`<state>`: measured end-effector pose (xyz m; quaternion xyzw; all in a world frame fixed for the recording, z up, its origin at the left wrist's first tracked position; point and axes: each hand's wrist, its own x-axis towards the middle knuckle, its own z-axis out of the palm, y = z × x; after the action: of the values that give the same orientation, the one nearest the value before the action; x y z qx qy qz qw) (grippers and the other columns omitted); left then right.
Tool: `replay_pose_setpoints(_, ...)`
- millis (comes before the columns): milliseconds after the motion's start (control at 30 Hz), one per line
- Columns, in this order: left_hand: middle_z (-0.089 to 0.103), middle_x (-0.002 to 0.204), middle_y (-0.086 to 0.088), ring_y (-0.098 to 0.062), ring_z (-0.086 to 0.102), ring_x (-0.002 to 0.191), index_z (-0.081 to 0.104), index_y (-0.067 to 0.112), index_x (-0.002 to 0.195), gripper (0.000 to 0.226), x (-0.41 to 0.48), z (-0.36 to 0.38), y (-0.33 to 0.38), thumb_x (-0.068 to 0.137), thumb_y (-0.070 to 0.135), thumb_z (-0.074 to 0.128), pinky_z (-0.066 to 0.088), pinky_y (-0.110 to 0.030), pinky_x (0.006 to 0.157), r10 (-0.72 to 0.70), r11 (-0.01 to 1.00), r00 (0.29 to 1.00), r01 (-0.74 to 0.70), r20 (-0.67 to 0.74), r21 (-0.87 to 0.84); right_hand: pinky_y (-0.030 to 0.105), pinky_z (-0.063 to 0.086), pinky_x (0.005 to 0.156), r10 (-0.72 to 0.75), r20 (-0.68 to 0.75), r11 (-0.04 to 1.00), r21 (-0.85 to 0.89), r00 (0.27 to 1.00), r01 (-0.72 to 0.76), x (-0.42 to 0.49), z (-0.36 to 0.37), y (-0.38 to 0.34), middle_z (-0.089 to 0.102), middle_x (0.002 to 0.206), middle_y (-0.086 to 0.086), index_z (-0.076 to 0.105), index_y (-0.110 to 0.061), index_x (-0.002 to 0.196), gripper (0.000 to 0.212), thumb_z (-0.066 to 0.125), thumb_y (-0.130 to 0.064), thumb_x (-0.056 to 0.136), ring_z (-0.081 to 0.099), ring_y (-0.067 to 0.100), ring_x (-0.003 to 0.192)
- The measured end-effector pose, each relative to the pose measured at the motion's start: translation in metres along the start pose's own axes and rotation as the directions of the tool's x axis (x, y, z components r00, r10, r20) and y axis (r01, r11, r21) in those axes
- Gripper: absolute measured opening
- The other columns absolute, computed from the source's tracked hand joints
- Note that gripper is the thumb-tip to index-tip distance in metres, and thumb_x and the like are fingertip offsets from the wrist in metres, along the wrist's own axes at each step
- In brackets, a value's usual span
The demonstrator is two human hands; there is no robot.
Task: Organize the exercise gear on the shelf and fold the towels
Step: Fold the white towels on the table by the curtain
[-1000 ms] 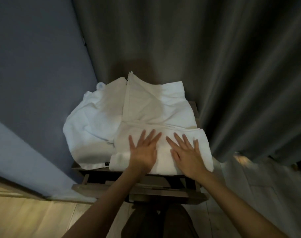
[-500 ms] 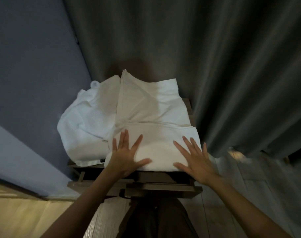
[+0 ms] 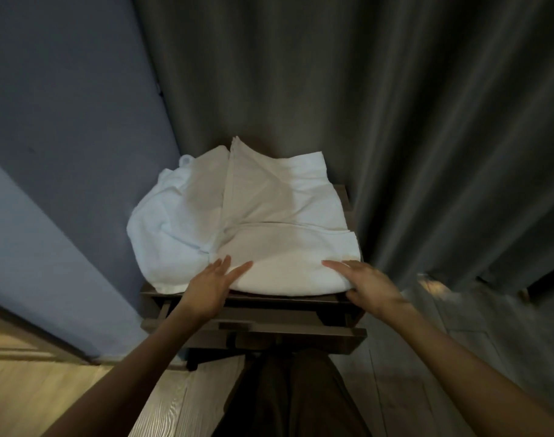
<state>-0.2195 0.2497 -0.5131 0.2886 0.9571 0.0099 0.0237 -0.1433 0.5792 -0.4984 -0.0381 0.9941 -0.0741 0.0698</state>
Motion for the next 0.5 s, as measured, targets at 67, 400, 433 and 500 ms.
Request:
replay_pose_setpoints(67, 0.026, 0.156, -0.007, -0.023, 0.033, 0.139, 0.008, 0.041, 0.150, 0.065, -0.002, -0.011, 0.005, 0.100, 0.018, 0.042, 0.033, -0.033, 0.110, -0.042, 0.998, 0.997, 0.040, -0.057, -0.040, 0.037, 0.044, 0.098, 0.023, -0.101, 0.999, -0.024, 0.995, -0.025, -0.005, -0.013, -0.007, 0.043, 0.141, 0.002, 0.023, -0.043, 0.146, 0.067, 0.055, -0.024, 0.090, 0.041, 0.023, 0.127)
replay_pose_setpoints(400, 0.061, 0.126, -0.011, -0.032, 0.057, 0.115, 0.055, 0.020, 0.133, 0.053, -0.063, -0.052, 0.021, 0.084, 0.001, 0.064, 0.052, -0.040, 0.086, -0.049, 0.962, 0.872, -0.089, -0.488, -0.256, 0.040, 0.052, 0.081, 0.113, -0.475, 0.986, 0.162, 0.873, -0.039, -0.084, -0.058, -0.043, 0.055, 0.121, 0.001, 0.053, -0.029, 0.130, 0.050, 0.065, -0.019, 0.082, 0.048, 0.020, 0.114)
replay_pose_setpoints(433, 0.062, 0.122, -0.009, -0.031, 0.057, 0.111, 0.056, 0.020, 0.132, 0.052, -0.071, -0.051, 0.021, 0.084, 0.002, 0.064, 0.053, -0.039, 0.083, -0.031, 0.960, 0.871, -0.110, -0.489, -0.258, 0.040, 0.051, 0.080, 0.129, -0.474, 0.982, 0.186, 0.871, -0.045, -0.094, -0.055, -0.044, 0.054, 0.119, 0.001, 0.054, -0.028, 0.128, 0.050, 0.065, -0.019, 0.081, 0.048, 0.019, 0.112)
replay_pose_setpoints(500, 0.061, 0.118, -0.005, -0.027, 0.056, 0.104, 0.054, 0.025, 0.133, 0.052, -0.083, -0.045, 0.021, 0.085, 0.005, 0.062, 0.052, -0.036, 0.077, 0.012, 0.953, 0.898, -0.143, -0.440, -0.267, 0.040, 0.051, 0.078, 0.168, -0.472, 0.970, 0.236, 0.865, -0.060, -0.111, -0.044, -0.044, 0.054, 0.112, 0.001, 0.057, -0.027, 0.124, 0.049, 0.067, -0.017, 0.078, 0.050, 0.018, 0.107)
